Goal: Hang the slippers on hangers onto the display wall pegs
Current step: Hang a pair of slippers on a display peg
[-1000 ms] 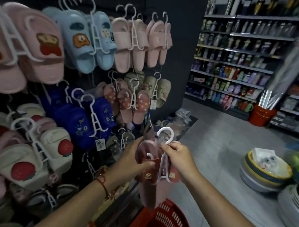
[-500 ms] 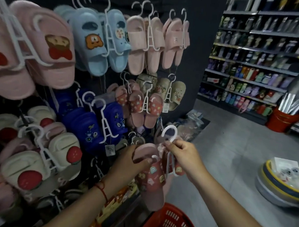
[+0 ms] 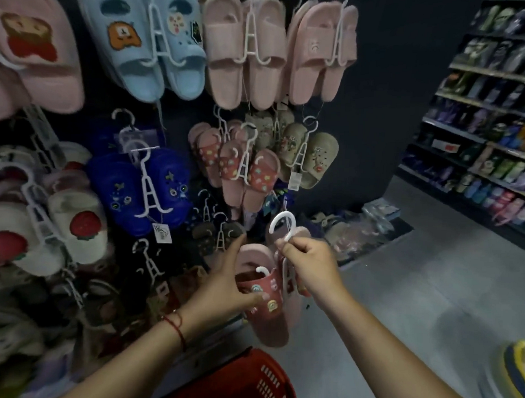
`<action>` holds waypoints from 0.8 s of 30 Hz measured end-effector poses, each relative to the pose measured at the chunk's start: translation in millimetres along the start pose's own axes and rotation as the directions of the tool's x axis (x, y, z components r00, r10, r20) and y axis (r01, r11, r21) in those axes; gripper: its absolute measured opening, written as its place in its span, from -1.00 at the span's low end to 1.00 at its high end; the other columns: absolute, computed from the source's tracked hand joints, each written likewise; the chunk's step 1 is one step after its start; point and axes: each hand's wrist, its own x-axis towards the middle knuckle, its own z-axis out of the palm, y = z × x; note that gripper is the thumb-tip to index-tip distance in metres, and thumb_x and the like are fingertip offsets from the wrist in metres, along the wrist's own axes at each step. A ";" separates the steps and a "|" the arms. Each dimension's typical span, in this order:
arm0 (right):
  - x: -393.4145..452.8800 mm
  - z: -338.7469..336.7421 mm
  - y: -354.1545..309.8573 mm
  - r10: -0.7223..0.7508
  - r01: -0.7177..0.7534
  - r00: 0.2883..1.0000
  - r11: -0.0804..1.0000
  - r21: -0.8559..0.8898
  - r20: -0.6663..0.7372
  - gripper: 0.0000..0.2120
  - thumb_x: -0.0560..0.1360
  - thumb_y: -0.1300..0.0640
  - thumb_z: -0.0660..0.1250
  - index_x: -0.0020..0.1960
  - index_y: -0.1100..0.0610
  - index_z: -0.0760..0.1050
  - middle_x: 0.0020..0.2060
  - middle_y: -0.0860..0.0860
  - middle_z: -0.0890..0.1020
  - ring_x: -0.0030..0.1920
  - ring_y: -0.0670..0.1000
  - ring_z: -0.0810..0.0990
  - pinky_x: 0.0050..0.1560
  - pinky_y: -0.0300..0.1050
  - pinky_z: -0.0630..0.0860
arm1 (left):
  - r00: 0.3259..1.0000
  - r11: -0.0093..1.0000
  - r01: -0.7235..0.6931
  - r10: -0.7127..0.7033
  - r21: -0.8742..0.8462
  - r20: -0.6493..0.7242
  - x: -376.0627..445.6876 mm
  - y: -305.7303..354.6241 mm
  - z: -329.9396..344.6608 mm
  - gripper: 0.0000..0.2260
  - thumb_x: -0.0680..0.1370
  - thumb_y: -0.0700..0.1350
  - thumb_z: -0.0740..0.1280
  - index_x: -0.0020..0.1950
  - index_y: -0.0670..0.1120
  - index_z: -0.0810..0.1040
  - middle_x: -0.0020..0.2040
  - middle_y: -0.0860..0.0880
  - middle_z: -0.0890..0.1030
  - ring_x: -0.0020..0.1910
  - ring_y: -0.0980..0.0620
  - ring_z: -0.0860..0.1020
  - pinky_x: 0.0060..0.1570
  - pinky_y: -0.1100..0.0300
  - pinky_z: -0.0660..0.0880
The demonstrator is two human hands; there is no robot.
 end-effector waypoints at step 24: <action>128.9 7.4 -58.3 -0.100 0.101 0.995 0.994 -0.030 0.023 -0.50 0.57 0.01 0.38 -0.36 0.28 0.28 -0.47 0.11 0.26 -0.46 0.00 0.25 -0.34 -0.07 0.17 | 0.976 0.982 -0.063 0.098 0.179 -0.195 96.3 32.1 -64.8 0.00 0.41 0.22 0.52 0.55 0.36 -0.19 0.50 0.03 0.22 0.20 0.11 0.37 0.14 0.10 0.51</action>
